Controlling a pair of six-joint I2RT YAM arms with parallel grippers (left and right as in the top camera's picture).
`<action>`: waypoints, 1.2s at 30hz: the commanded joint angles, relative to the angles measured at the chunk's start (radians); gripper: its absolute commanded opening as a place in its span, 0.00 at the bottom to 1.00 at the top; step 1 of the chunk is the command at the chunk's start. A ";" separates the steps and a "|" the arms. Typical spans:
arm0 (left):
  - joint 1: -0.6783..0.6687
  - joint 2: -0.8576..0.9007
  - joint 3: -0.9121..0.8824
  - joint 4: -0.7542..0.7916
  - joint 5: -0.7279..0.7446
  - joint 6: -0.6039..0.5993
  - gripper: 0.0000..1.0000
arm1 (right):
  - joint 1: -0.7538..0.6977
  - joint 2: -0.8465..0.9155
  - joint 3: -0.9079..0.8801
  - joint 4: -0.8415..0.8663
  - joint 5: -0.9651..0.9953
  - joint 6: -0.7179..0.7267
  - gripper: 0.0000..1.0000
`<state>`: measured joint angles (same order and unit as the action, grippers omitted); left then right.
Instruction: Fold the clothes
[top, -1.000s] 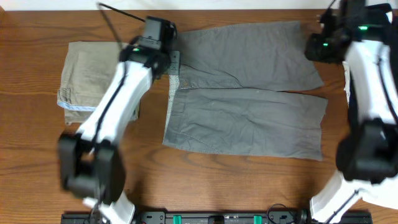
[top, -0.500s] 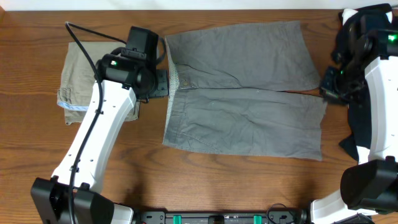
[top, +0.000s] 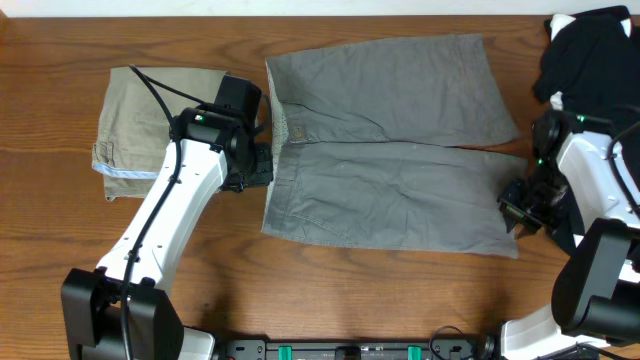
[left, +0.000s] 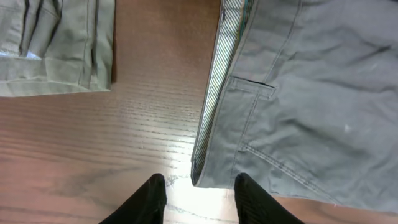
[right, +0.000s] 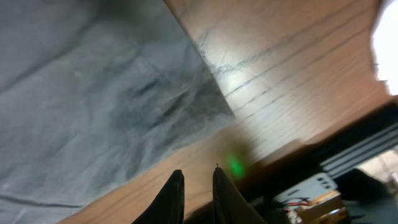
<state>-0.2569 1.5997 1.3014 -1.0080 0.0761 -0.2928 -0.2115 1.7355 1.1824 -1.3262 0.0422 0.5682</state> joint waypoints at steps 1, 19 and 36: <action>0.002 0.002 0.005 0.000 0.003 -0.009 0.40 | -0.034 -0.008 -0.049 0.023 -0.043 0.053 0.15; 0.002 0.002 0.005 0.027 0.003 -0.009 0.41 | -0.167 -0.155 -0.252 0.175 -0.117 0.074 0.26; 0.002 0.002 0.004 0.081 0.002 -0.028 0.42 | -0.167 -0.423 -0.273 0.134 -0.102 0.114 0.39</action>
<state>-0.2569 1.5997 1.3014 -0.9302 0.0757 -0.3115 -0.3748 1.3304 0.9287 -1.1923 -0.0750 0.5991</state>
